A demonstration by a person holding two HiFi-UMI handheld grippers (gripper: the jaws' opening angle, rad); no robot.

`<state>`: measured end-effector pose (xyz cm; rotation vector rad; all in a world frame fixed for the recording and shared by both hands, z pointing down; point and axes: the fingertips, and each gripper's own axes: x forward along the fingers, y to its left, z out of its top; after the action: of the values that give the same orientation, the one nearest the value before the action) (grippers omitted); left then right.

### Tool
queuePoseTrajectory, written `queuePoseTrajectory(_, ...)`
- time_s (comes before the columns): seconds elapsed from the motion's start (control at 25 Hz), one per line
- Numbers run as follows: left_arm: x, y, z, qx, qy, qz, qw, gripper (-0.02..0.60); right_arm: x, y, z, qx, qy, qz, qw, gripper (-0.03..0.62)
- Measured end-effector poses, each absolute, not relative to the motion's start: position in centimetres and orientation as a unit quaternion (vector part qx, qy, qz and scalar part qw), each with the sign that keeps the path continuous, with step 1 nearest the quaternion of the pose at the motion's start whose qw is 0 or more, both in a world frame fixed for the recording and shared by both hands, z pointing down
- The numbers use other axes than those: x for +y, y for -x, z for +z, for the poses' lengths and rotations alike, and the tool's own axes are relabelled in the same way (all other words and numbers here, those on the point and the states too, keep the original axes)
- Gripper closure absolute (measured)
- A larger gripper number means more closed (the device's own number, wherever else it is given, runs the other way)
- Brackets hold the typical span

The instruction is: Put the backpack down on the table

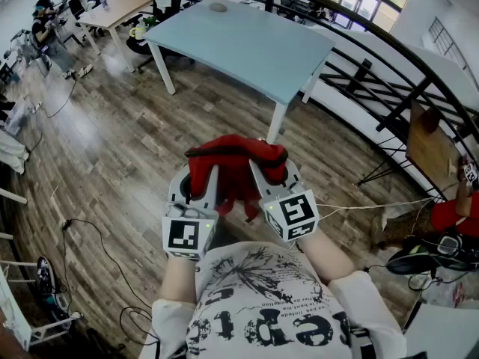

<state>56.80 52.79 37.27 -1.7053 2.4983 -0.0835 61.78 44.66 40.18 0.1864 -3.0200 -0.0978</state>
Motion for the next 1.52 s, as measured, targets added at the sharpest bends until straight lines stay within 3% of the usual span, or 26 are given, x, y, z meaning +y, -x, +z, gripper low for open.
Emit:
queuePoseTrajectory(0.28,50.8,-57.0,37.3,0.823,0.564,-0.025,0.055,0.515,42.8,-62.1,40.2,-0.996,-0.064,-0.031,0.058,0.548)
queuePoseTrajectory(0.6,49.5,-51.6,37.9,0.818,0.573,-0.027,0.032,0.515,41.4,-56.7,40.9,-0.996,-0.067,-0.017,0.063,0.546)
queuePoseTrajectory(0.92,45.4,-40.7,38.0,0.805,0.593,-0.024,0.011,0.515,37.5,-45.7,40.9,-0.994,-0.084,-0.025,0.058,0.546)
queuePoseTrajectory(1.52,35.7,-15.3,34.4,0.792,0.608,-0.022,0.038,0.515,27.9,-20.8,37.2,-0.993,-0.102,-0.029,0.044,0.546)
